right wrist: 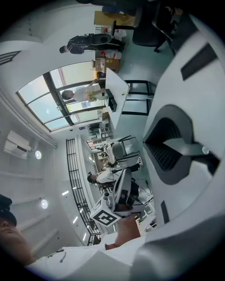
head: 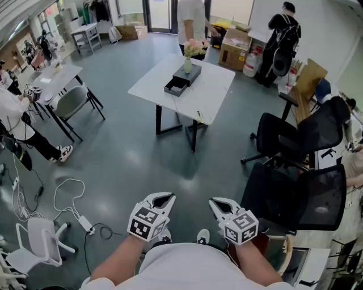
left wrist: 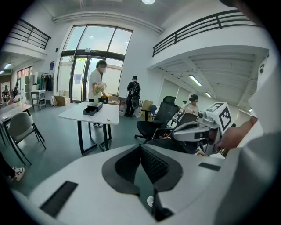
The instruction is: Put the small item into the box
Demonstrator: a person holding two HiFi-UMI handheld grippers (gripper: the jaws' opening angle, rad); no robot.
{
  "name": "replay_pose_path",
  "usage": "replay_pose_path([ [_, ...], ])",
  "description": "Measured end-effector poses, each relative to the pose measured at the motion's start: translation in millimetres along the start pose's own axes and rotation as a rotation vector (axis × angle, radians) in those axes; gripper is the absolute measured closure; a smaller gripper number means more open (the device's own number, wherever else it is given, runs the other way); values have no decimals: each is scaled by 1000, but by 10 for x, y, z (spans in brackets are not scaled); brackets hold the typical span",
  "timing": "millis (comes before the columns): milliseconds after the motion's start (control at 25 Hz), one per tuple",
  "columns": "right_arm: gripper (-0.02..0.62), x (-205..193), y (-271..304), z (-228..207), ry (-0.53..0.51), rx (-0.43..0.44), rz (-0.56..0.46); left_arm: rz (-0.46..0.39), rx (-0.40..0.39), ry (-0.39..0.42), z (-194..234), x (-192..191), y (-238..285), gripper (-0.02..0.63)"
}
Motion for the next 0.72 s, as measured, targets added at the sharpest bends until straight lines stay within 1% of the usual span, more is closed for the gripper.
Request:
replay_pose_path([
  [400, 580, 8, 37, 38, 3, 2, 0, -2, 0, -2, 30, 17, -31, 589],
  [560, 580, 22, 33, 56, 36, 26, -25, 1, -2, -2, 35, 7, -41, 589],
  [720, 580, 23, 84, 80, 54, 23, -29, 8, -10, -8, 75, -13, -30, 589],
])
Point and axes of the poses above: the fingertips, and each gripper's own axes: y forward along the fingers, z to its left, x out of its top, the point moved 10 cm from there along -y, backward along the fingers, and after that the axes turned 2 degrees about x, right-handed, at the moved point
